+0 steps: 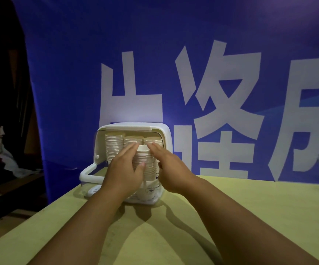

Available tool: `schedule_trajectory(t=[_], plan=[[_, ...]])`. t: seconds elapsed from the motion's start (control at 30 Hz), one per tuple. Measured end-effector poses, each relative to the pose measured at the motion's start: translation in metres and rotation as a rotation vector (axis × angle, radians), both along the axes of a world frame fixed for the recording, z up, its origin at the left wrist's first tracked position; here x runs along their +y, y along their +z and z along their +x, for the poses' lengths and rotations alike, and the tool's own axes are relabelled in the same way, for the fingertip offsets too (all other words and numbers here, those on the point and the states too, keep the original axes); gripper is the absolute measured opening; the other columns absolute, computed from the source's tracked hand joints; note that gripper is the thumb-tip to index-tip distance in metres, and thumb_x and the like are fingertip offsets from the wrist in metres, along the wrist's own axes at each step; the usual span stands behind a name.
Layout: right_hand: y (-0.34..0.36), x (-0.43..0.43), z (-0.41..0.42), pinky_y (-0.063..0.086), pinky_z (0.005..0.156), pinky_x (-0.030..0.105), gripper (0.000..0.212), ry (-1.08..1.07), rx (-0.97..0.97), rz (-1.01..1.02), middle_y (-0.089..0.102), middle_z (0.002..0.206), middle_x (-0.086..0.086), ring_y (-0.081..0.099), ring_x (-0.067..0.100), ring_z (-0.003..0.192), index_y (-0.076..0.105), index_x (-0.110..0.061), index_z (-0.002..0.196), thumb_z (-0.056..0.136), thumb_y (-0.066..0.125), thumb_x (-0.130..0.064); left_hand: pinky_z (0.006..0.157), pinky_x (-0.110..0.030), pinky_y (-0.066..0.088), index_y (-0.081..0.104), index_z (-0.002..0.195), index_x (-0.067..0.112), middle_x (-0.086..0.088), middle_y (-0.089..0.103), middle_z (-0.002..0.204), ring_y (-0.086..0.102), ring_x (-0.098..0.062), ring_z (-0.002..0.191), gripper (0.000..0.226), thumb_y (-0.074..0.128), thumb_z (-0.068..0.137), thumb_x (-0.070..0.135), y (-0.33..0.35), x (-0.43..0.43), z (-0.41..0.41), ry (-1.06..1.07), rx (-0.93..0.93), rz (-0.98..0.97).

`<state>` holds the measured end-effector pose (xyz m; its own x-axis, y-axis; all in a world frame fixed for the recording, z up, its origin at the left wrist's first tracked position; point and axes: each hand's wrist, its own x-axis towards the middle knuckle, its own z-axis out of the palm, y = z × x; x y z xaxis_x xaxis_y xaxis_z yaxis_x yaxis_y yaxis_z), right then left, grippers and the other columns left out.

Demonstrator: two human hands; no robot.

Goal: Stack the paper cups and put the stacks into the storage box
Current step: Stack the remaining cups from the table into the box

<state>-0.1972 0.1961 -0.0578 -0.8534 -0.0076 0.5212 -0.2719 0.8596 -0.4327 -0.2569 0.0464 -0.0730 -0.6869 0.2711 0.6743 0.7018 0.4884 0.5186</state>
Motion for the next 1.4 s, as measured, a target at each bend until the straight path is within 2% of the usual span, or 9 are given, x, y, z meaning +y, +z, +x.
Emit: schedule_trajectory(t=[0.27, 0.4, 0.47, 0.53, 0.63, 0.77, 0.97, 1.1, 1.4], plan=[[-0.011, 0.004, -0.006, 0.045, 0.101, 0.035, 0.078, -0.06, 0.131, -0.096, 0.034, 0.154, -0.013, 0.043, 0.016, 0.134, 0.026, -0.047, 0.146, 0.09, 0.067, -0.012, 0.1, -0.043, 0.054, 0.042, 0.152, 0.031, 0.008, 0.047, 0.152, 0.051, -0.018, 0.131, 0.049, 0.051, 0.104, 0.033, 0.001, -0.002, 0.002, 0.035, 0.042, -0.012], [-0.01, 0.016, 0.005, 0.055, 0.074, 0.024, 0.036, -0.22, 0.157, -0.149, 0.063, 0.113, -0.01, 0.061, 0.009, 0.09, 0.054, -0.038, 0.122, 0.09, 0.067, -0.026, 0.08, -0.032, 0.051, 0.054, 0.133, 0.027, 0.006, 0.053, 0.135, 0.053, -0.018, 0.116, 0.039, 0.062, 0.096, 0.034, 0.004, -0.002, 0.01, 0.177, 0.187, -0.003], [-0.007, 0.027, 0.017, 0.053, 0.066, 0.022, 0.012, -0.332, 0.176, -0.126, 0.064, 0.091, -0.012, 0.06, 0.007, 0.074, 0.06, -0.035, 0.101, 0.091, 0.066, -0.034, 0.071, -0.03, 0.052, 0.058, 0.114, 0.025, 0.004, 0.055, 0.114, 0.054, -0.017, 0.102, 0.026, 0.067, 0.091, 0.03, 0.009, 0.002, 0.021, 0.198, 0.304, 0.002], [-0.008, 0.04, 0.036, 0.054, 0.065, 0.022, 0.009, -0.41, 0.178, -0.102, 0.06, 0.081, -0.014, 0.059, 0.007, 0.068, 0.059, -0.033, 0.092, 0.09, 0.065, -0.039, 0.06, -0.027, 0.051, 0.054, 0.093, 0.028, 0.009, 0.054, 0.092, 0.054, -0.011, 0.081, 0.013, 0.066, 0.09, 0.031, 0.01, 0.008, 0.034, 0.151, 0.349, -0.054], [-0.014, 0.066, 0.071, 0.052, 0.063, 0.019, 0.01, -0.484, 0.128, -0.016, 0.058, 0.078, -0.015, 0.058, 0.006, 0.068, 0.059, -0.032, 0.092, 0.09, 0.065, -0.04, 0.054, -0.019, 0.038, 0.047, 0.076, 0.034, 0.016, 0.052, 0.071, 0.051, -0.004, 0.064, 0.023, 0.063, 0.093, 0.039, 0.001, 0.03, 0.053, 0.053, 0.223, -0.215], [-0.021, 0.112, 0.123, 0.036, 0.051, 0.014, 0.009, -0.605, 0.06, 0.083, 0.057, 0.073, -0.015, 0.055, 0.005, 0.063, 0.057, -0.033, 0.086, 0.093, 0.061, -0.035, 0.055, -0.023, 0.037, 0.055, 0.075, 0.032, 0.015, 0.059, 0.072, 0.055, -0.006, 0.066, 0.019, 0.06, 0.089, 0.043, -0.008, 0.079, 0.083, -0.024, 0.063, -0.381], [-0.028, 0.184, 0.188, 0.045, 0.057, 0.016, 0.008, -0.735, -0.029, 0.072, 0.058, 0.073, -0.013, 0.058, 0.007, 0.065, 0.059, -0.031, 0.088, 0.093, 0.062, -0.035, 0.054, -0.023, 0.038, 0.058, 0.076, 0.03, 0.012, 0.062, 0.074, 0.058, -0.008, 0.069, 0.015, 0.064, 0.088, 0.038, -0.017, 0.166, 0.134, -0.164, -0.071, -0.4], [-0.037, 0.241, 0.229, 0.049, 0.061, 0.016, 0.01, -0.818, -0.076, 0.058, 0.059, 0.075, -0.015, 0.059, 0.006, 0.067, 0.059, -0.031, 0.086, 0.092, 0.064, -0.038, 0.065, -0.029, 0.054, 0.059, 0.081, 0.03, 0.01, 0.062, 0.082, 0.06, -0.01, 0.074, 0.013, 0.065, 0.09, 0.037, -0.026, 0.231, 0.165, -0.212, -0.121, -0.375], [-0.059, 0.38, 0.285, 0.054, 0.078, 0.022, 0.005, -0.95, -0.166, -0.131, 0.059, 0.091, -0.01, 0.059, 0.01, 0.08, 0.063, -0.025, 0.099, 0.094, 0.063, -0.024, 0.067, -0.031, 0.053, 0.054, 0.086, 0.027, 0.008, 0.059, 0.088, 0.058, -0.014, 0.078, 0.009, 0.061, 0.088, 0.033, -0.051, 0.37, 0.211, -0.284, -0.174, -0.392]])
